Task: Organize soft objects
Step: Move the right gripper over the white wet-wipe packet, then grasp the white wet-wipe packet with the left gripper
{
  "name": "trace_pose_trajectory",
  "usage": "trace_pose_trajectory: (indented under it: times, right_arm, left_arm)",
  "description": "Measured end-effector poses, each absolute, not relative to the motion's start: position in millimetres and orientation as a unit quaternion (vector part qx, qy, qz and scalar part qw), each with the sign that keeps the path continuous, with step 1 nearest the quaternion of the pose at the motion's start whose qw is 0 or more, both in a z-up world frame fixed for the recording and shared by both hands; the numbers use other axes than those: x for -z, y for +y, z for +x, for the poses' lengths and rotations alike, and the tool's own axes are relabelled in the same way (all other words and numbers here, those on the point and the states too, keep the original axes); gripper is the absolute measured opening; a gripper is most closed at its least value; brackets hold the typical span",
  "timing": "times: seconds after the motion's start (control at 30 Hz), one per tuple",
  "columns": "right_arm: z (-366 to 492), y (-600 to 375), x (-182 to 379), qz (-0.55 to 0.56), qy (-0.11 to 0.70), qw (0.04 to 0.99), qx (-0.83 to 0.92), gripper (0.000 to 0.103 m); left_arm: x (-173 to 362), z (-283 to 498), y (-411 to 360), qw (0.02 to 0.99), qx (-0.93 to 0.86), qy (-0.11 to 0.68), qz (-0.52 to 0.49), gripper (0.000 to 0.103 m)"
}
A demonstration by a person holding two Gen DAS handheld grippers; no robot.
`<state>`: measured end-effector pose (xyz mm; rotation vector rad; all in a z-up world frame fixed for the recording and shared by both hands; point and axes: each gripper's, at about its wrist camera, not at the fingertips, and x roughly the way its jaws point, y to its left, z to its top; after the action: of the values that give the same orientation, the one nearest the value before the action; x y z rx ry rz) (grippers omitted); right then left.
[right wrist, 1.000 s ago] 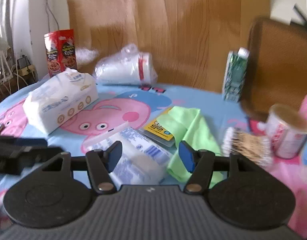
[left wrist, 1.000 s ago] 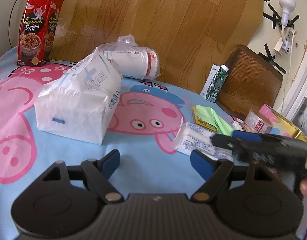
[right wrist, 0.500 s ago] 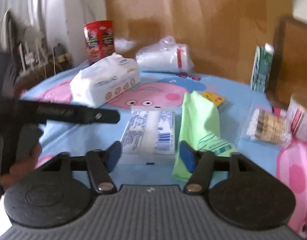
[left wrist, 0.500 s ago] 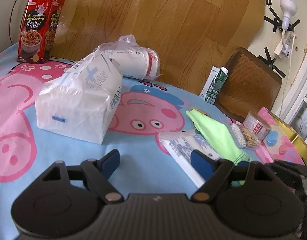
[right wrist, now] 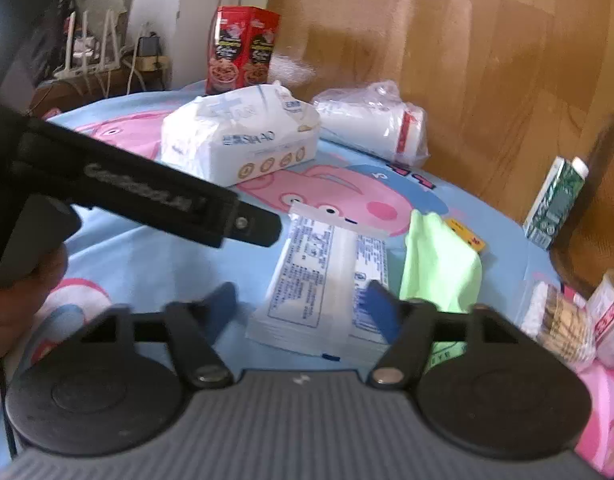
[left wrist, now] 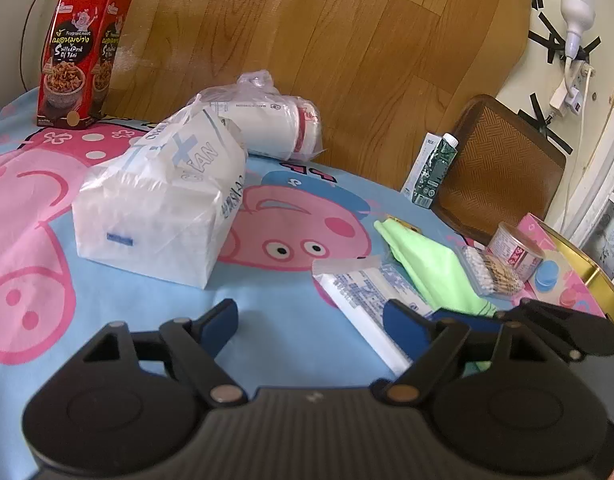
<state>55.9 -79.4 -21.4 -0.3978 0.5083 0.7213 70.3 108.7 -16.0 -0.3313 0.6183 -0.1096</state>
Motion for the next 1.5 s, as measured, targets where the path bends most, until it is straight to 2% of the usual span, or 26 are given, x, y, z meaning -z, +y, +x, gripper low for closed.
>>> trace_pose_trajectory:
  times: [0.07,0.23,0.43,0.63,0.77,0.97,1.1,1.33,1.5]
  right_arm:
    - [47,-79,21,-0.204,0.242,0.883,-0.347,0.056]
    - [35,-85,17,-0.203,0.235,0.880,-0.360,0.056]
    - [56,-85,16,-0.168,0.247,0.890,-0.346,0.064]
    - [61,-81,25,-0.177,0.243,0.892,-0.338,0.078]
    - [66,-88,26,-0.165,0.254,0.892,-0.336,0.082]
    - [77,-100,27,-0.112,0.292,0.886,-0.342,0.080]
    - [54,-95,26,-0.131,0.270,0.892,-0.337,0.080]
    - [3,-97,20,-0.147,0.234,0.887,-0.369,0.080]
    - [-9,-114,11,-0.134,0.201,0.910,-0.337,0.080]
  left_arm:
    - [16,70,109,0.938,0.054,0.303,-0.162,0.083]
    - [16,70,108,0.938,0.053,0.303,-0.162,0.083]
    - [16,70,109,0.937,0.053,0.303,-0.163,0.083]
    - [16,70,106,0.938,0.052,0.304,-0.155,0.083]
    - [16,70,106,0.938,0.052,0.304,-0.155,0.083]
    - [15,70,102,0.939,0.054,0.307,-0.146,0.083]
    - [12,66,92,0.935,0.071,0.322,-0.133,0.082]
    - [10,41,73,0.915,0.105,0.350,-0.171,0.082]
    - [-4,41,56,0.909,0.130,0.351,-0.181,0.074]
